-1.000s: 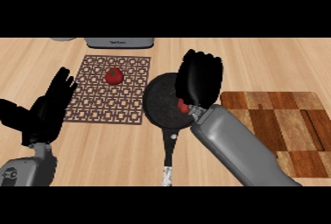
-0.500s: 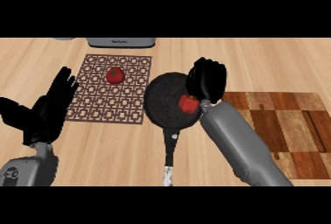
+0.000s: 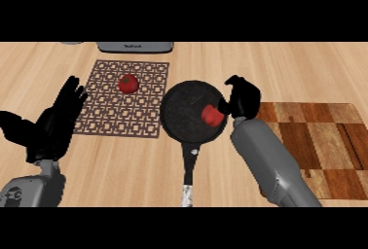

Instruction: Pick the bell pepper from the cutting board and place it in the pan

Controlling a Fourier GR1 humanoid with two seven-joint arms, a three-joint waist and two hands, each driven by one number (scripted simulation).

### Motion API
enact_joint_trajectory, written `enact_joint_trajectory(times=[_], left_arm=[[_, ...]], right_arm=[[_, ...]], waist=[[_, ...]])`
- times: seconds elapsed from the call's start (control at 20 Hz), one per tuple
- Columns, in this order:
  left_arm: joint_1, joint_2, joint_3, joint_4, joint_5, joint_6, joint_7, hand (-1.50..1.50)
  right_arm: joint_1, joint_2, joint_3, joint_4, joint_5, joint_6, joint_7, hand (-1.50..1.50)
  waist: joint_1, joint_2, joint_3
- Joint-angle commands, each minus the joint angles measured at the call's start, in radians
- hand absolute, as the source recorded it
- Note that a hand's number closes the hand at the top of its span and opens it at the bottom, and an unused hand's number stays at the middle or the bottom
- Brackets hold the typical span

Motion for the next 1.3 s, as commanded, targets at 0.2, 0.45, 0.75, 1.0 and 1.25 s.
enact_joint_trajectory(times=[0.2, 0.45, 0.75, 1.0, 1.25], left_arm=[[-0.016, -0.018, 0.005, 0.054, -0.011, 0.001, -0.03, 0.0], [0.042, 0.019, 0.04, -0.017, 0.017, -0.017, -0.003, 0.0], [0.083, -0.036, 0.01, -0.014, -0.025, 0.023, -0.063, 0.0], [0.005, 0.01, 0.034, -0.015, -0.009, 0.015, 0.037, 0.0], [0.022, 0.004, 0.035, 0.019, -0.001, -0.02, -0.02, 0.0]], right_arm=[[0.074, 0.011, -0.027, -0.069, -0.175, -0.159, -0.223, -1.5], [0.199, -0.003, -0.107, -0.303, -0.345, -0.187, -0.348, -1.5], [0.46, -0.045, -0.14, -0.639, -0.587, -0.062, -0.504, -1.5], [0.739, -0.068, -0.121, -0.915, -0.763, 0.081, -0.62, -1.5], [0.98, -0.16, -0.16, -1.088, -0.877, 0.214, -0.734, -1.5]], waist=[[-0.013, -0.003, 0.001], [-0.033, -0.014, 0.001], [-0.052, -0.015, 0.0], [-0.052, -0.012, 0.001], [-0.033, -0.007, 0.0]])
